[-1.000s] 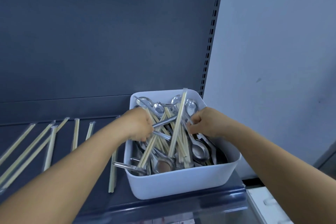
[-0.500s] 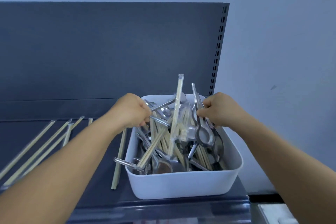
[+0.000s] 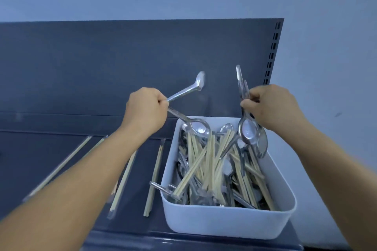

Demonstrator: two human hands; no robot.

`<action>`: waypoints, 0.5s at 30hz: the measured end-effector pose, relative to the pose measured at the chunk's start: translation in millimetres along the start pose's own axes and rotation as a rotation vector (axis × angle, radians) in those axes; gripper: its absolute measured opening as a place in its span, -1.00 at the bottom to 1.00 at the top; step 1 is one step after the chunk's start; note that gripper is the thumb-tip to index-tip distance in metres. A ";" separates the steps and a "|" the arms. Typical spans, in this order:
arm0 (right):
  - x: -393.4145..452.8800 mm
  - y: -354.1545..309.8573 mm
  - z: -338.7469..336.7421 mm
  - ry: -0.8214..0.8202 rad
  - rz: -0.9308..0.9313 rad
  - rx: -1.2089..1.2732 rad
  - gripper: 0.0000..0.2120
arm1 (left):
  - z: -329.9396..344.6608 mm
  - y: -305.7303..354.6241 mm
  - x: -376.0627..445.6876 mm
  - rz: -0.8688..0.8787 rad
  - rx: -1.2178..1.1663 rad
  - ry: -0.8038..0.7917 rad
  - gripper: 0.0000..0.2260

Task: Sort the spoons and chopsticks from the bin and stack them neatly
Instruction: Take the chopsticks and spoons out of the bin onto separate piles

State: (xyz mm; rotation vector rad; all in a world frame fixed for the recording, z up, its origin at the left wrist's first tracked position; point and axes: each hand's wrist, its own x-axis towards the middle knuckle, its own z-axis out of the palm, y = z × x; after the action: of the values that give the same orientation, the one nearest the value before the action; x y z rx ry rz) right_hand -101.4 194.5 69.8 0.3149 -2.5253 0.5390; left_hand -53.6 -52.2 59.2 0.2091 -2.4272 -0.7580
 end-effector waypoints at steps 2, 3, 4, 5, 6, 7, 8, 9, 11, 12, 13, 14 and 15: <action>5.5 -14.0 -8.5 0.075 -0.029 0.037 -0.71 | -10.2 -5.5 2.4 -0.038 -0.072 0.051 -0.82; 8.0 -22.9 -12.7 0.101 -0.035 0.069 -0.69 | -15.8 -9.5 2.6 -0.055 -0.102 0.071 -0.83; 10.5 -33.3 -15.8 0.114 -0.039 0.109 -0.68 | -21.7 -14.4 2.3 -0.066 -0.125 0.087 -0.82; 12.6 -45.3 -17.5 0.114 -0.046 0.145 -0.66 | -28.5 -20.4 2.1 -0.075 -0.142 0.102 -0.81; 14.2 -58.2 -17.3 0.107 -0.060 0.175 -0.65 | -35.5 -27.2 1.8 -0.082 -0.156 0.115 -0.81; 15.3 -72.1 -15.2 0.094 -0.077 0.203 -0.63 | -43.1 -35.5 1.8 -0.091 -0.166 0.129 -0.80; 16.0 -86.6 -11.1 0.078 -0.099 0.232 -0.62 | -51.1 -45.5 1.7 -0.103 -0.173 0.144 -0.79; 16.0 -102.1 -5.0 0.057 -0.121 0.259 -0.63 | -59.9 -57.1 1.2 -0.117 -0.176 0.159 -0.79; 13.6 -135.9 10.4 0.007 -0.152 0.303 -0.69 | -79.5 -83.6 -1.5 -0.149 -0.174 0.182 -0.80; 11.5 -154.3 19.9 -0.020 -0.163 0.326 -0.72 | -90.7 -99.0 -3.6 -0.164 -0.170 0.189 -0.80; 8.5 -173.6 30.0 -0.046 -0.173 0.349 -0.73 | -102.8 -115.3 -6.3 -0.180 -0.164 0.194 -0.80; 5.0 -193.9 40.6 -0.071 -0.181 0.370 -0.73 | -115.6 -132.6 -9.5 -0.197 -0.159 0.200 -0.81; 0.8 -215.6 51.8 -0.097 -0.189 0.388 -0.73 | -129.0 -151.0 -13.1 -0.215 -0.155 0.208 -0.80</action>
State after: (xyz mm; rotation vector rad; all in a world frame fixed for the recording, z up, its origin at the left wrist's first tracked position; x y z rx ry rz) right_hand -55.4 -20.7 97.1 0.7293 -2.4346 0.9563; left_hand 27.8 -233.8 54.1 0.4686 -2.1613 -0.9643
